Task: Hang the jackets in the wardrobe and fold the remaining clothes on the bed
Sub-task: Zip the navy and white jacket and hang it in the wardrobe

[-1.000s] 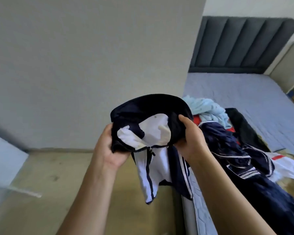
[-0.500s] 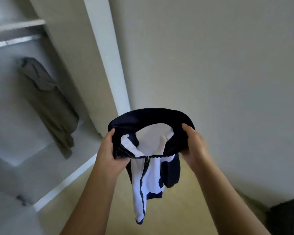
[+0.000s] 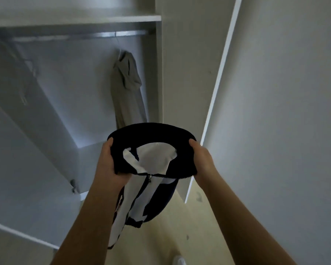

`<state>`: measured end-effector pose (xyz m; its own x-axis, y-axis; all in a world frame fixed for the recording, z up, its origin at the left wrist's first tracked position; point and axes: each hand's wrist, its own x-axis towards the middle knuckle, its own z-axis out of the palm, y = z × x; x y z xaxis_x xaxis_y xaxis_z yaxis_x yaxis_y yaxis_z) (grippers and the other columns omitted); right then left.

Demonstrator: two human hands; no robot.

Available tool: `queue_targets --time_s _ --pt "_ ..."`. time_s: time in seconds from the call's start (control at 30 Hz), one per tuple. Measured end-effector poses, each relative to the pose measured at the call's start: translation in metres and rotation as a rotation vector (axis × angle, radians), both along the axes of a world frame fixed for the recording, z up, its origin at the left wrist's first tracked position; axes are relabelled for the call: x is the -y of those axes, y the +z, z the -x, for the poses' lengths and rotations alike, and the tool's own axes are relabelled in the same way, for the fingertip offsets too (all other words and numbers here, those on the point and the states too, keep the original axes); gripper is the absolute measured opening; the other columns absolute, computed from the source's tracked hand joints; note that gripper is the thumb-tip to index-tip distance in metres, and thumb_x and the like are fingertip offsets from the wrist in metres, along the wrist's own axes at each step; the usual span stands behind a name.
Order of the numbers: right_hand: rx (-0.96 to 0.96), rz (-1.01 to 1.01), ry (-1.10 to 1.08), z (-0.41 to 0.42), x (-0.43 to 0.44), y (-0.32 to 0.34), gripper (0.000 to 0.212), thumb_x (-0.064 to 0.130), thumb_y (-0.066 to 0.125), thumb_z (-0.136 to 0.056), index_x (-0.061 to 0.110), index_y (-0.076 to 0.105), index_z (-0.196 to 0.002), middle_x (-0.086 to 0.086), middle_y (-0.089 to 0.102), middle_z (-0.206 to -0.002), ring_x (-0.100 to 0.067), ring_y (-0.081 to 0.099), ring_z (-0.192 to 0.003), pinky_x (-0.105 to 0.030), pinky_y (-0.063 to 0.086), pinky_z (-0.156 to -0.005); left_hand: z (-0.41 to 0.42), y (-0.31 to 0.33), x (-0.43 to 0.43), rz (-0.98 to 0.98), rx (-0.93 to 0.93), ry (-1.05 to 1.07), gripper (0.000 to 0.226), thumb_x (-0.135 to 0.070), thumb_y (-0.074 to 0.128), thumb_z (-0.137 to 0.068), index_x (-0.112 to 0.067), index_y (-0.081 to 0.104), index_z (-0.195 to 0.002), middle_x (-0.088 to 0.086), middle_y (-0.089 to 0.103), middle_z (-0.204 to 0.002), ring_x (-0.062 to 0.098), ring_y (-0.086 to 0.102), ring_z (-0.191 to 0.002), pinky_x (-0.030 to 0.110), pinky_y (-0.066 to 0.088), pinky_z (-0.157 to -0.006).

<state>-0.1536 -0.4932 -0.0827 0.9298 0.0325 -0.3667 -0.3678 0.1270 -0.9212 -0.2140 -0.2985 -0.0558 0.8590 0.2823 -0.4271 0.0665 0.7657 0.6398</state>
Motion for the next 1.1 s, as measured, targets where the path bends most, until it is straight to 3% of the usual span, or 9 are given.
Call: queue_targets --time_s 0.17,0.3,0.37,0.47,0.63,0.7,0.8,0.9,1.1 --pt "-0.019 0.036 0.180 -0.069 -0.055 -0.003 0.023 0.034 0.052 -0.092 0.018 0.066 -0.082 -0.007 0.072 -0.080 -0.022 0.069 -0.078 -0.033 0.055 -0.072 -0.033 -0.001 -0.041 0.001 -0.028 0.172 0.046 -0.039 0.040 -0.098 -0.013 0.052 -0.134 0.007 0.059 -0.127 0.026 0.053 -0.121 0.041 0.043 -0.099" --pt "0.019 0.172 0.365 -0.112 -0.105 -0.009 0.030 0.027 0.052 -0.092 -0.001 0.064 -0.095 -0.024 0.066 -0.100 -0.027 0.067 -0.084 -0.033 0.049 -0.072 -0.045 -0.010 -0.091 0.014 -0.025 0.271 0.039 -0.041 0.039 -0.099 -0.015 0.066 -0.110 0.007 0.074 -0.094 0.022 0.071 -0.085 0.038 0.051 -0.082" --pt "0.054 0.227 0.453 -0.129 -0.133 -0.013 0.028 0.026 0.050 -0.094 0.003 0.065 -0.089 -0.023 0.066 -0.101 -0.030 0.067 -0.092 -0.034 0.049 -0.075 -0.051 -0.014 -0.118 0.027 -0.042 0.313 0.037 -0.040 0.042 -0.098 -0.015 0.068 -0.105 0.007 0.075 -0.092 0.021 0.073 -0.078 0.036 0.054 -0.074" --pt "0.082 0.259 0.544 -0.156 -0.183 -0.020 0.026 0.029 0.050 -0.096 0.016 0.067 -0.081 -0.011 0.070 -0.090 -0.021 0.067 -0.086 -0.029 0.050 -0.073 -0.069 -0.018 -0.162 0.034 -0.059 0.343 0.034 -0.038 0.045 -0.096 -0.014 0.068 -0.104 0.007 0.074 -0.091 0.022 0.073 -0.076 0.031 0.058 -0.063" --pt "0.124 0.367 0.670 -0.205 -0.274 -0.029 0.026 0.032 0.049 -0.097 0.021 0.064 -0.079 -0.008 0.069 -0.092 -0.010 0.065 -0.071 -0.018 0.050 -0.060 -0.106 -0.034 -0.247 0.049 -0.079 0.333 0.038 -0.038 0.046 -0.095 -0.012 0.066 -0.114 0.009 0.072 -0.100 0.025 0.069 -0.088 0.036 0.054 -0.078" --pt "0.142 0.479 0.692 -0.221 -0.306 -0.035 0.029 0.030 0.050 -0.097 0.009 0.068 -0.088 -0.016 0.067 -0.100 -0.020 0.067 -0.077 -0.017 0.048 -0.054 -0.120 -0.040 -0.277 0.065 -0.096 0.307 0.037 -0.038 0.046 -0.096 -0.010 0.067 -0.108 0.011 0.074 -0.094 0.025 0.072 -0.080 0.035 0.056 -0.072" --pt "0.193 0.630 0.750 -0.237 -0.359 -0.040 0.040 0.026 0.049 -0.097 -0.013 0.061 -0.100 -0.030 0.063 -0.098 -0.033 0.064 -0.083 -0.029 0.042 -0.061 -0.136 -0.045 -0.322 0.087 -0.158 0.256 0.038 -0.038 0.044 -0.097 -0.007 0.066 -0.105 0.014 0.074 -0.094 0.028 0.070 -0.085 0.039 0.051 -0.074" --pt "0.247 0.764 0.807 -0.250 -0.397 -0.045 0.034 0.025 0.046 -0.097 0.002 0.052 -0.073 -0.012 0.050 -0.068 -0.017 0.047 -0.061 -0.027 0.031 -0.054 -0.146 -0.045 -0.354 0.098 -0.181 0.232 0.041 -0.038 0.043 -0.099 -0.005 0.066 -0.102 0.017 0.073 -0.092 0.030 0.067 -0.086 0.041 0.049 -0.074" --pt "0.275 0.939 1.013 -0.275 -0.475 -0.054 0.031 0.027 0.048 -0.098 0.007 0.056 -0.076 -0.007 0.057 -0.074 -0.011 0.050 -0.059 -0.018 0.033 -0.045 -0.161 -0.041 -0.416 0.124 -0.192 0.285 0.040 -0.038 0.041 -0.100 -0.006 0.063 -0.101 0.016 0.073 -0.080 0.029 0.068 -0.077 0.039 0.050 -0.065"
